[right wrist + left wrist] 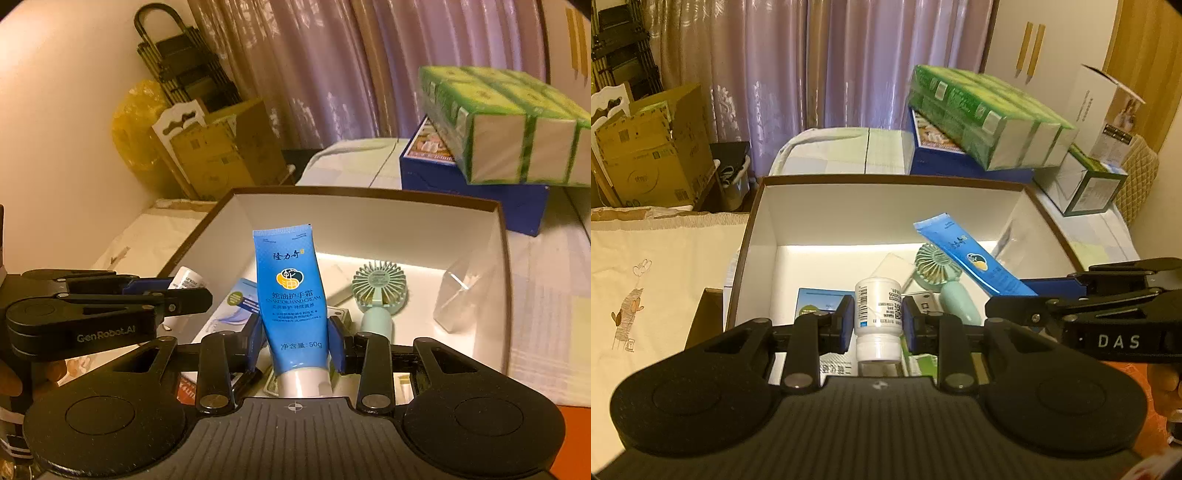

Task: Organize rigid objects
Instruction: 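Carry the pill bottle and blue tube over the open box, then open both tools to release the pill bottle and tube into the box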

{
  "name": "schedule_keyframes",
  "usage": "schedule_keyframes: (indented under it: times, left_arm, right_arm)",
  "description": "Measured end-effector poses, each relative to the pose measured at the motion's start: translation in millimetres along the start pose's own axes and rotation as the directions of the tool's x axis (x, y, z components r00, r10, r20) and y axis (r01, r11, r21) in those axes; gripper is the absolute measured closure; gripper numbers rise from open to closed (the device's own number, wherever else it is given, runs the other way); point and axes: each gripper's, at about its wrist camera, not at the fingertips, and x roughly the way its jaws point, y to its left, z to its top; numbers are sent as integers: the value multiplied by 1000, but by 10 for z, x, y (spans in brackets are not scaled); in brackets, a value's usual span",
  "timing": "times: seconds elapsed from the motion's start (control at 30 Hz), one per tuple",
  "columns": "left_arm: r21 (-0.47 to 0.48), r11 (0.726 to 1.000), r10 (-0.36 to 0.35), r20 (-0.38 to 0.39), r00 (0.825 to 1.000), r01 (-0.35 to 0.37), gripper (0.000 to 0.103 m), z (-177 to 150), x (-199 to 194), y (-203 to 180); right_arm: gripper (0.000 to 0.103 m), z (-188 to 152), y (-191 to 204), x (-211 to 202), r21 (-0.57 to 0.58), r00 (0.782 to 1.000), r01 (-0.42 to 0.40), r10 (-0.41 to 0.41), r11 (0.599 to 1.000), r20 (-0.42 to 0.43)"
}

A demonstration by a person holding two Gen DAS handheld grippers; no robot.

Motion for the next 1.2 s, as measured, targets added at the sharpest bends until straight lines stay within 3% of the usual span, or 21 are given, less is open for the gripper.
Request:
schedule_keyframes:
  times: [0.53,1.07,1.2]
  left_arm:
    - [36,999,15,-71,997,-13,80,286,576,268]
    - [44,999,32,-90,995,-28,80,458,951,420]
    - [41,999,38,-88,995,-35,68,469,974,443]
  right_arm:
    - [69,244,8,614,29,997,10,-8,1000,-78]
    - [69,314,-101,845,90,993,39,-29,995,-114]
    - [69,334,-103,863,99,993,48,-36,994,-112]
